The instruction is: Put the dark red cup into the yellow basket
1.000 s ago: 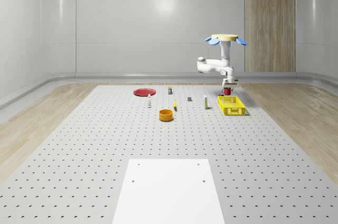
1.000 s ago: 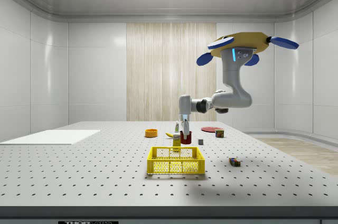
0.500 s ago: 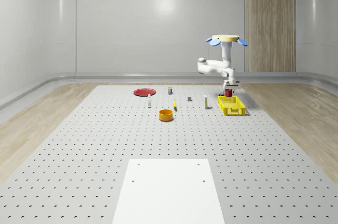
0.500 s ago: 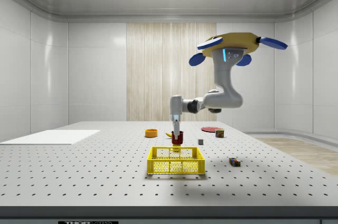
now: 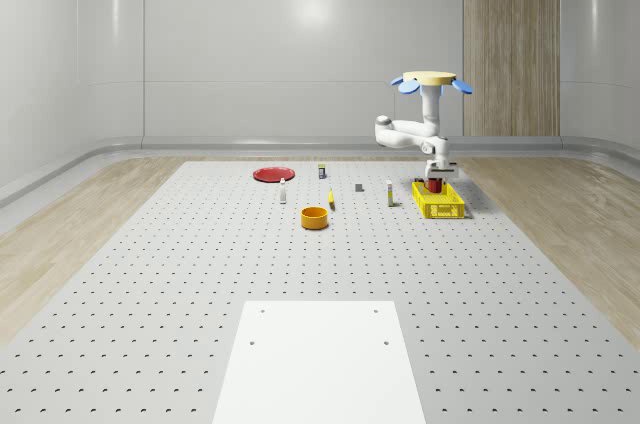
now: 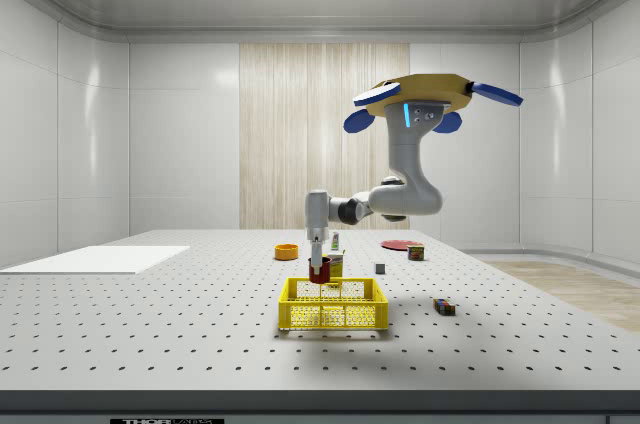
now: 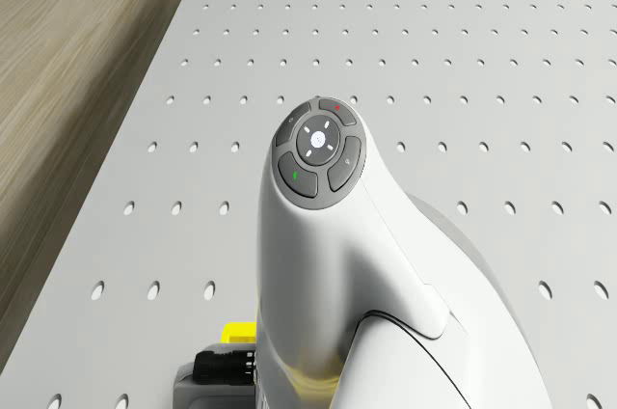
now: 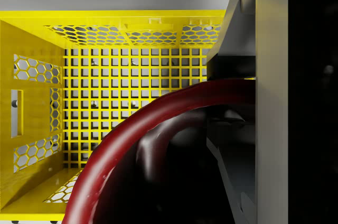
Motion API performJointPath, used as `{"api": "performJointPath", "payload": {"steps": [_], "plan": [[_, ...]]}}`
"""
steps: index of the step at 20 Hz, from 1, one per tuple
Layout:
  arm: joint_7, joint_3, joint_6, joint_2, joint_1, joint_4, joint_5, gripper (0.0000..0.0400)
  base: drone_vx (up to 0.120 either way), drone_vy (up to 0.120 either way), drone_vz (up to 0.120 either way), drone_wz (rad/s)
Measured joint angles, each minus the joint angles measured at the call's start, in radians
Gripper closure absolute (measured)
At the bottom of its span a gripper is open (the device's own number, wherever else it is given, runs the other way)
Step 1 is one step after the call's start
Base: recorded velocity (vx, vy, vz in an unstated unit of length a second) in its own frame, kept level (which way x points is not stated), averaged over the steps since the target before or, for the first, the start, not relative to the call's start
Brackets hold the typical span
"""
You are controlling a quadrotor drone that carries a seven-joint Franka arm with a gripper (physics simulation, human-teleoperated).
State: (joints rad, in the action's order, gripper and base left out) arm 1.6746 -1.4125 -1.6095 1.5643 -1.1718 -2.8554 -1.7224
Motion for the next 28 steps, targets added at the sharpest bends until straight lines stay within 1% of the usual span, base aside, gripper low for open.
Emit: {"api": "performJointPath", "payload": {"steps": [4,11,18,22,23,24,25,26,28], "plan": [[0.001,0.038,-0.016,0.004,-0.005,0.006,-0.035,0.0300,0.000,0.000,0.000,0.000],[0.003,0.138,-0.052,0.007,-0.021,0.028,-0.129,0.0300,0.000,0.000,0.000,0.000],[0.004,0.223,-0.081,0.001,-0.039,0.055,-0.210,0.0300,0.000,0.000,0.000,0.000],[0.004,0.256,-0.090,-0.005,-0.045,0.067,-0.241,0.0300,0.000,0.000,0.000,0.000],[0.004,0.261,-0.091,-0.007,-0.046,0.069,-0.246,0.0277,0.000,0.000,0.000,0.000],[0.003,0.265,-0.091,-0.008,-0.047,0.071,-0.250,0.0215,0.000,0.000,0.000,0.000],[0.003,0.268,-0.091,-0.010,-0.047,0.072,-0.254,0.0168,0.000,0.000,0.000,0.000],[0.002,0.271,-0.091,-0.011,-0.047,0.073,-0.257,0.0131,0.000,0.000,0.000,0.000],[0.001,0.265,-0.086,-0.014,-0.044,0.070,-0.252,0.0079,0.000,0.000,0.000,0.000]]}}
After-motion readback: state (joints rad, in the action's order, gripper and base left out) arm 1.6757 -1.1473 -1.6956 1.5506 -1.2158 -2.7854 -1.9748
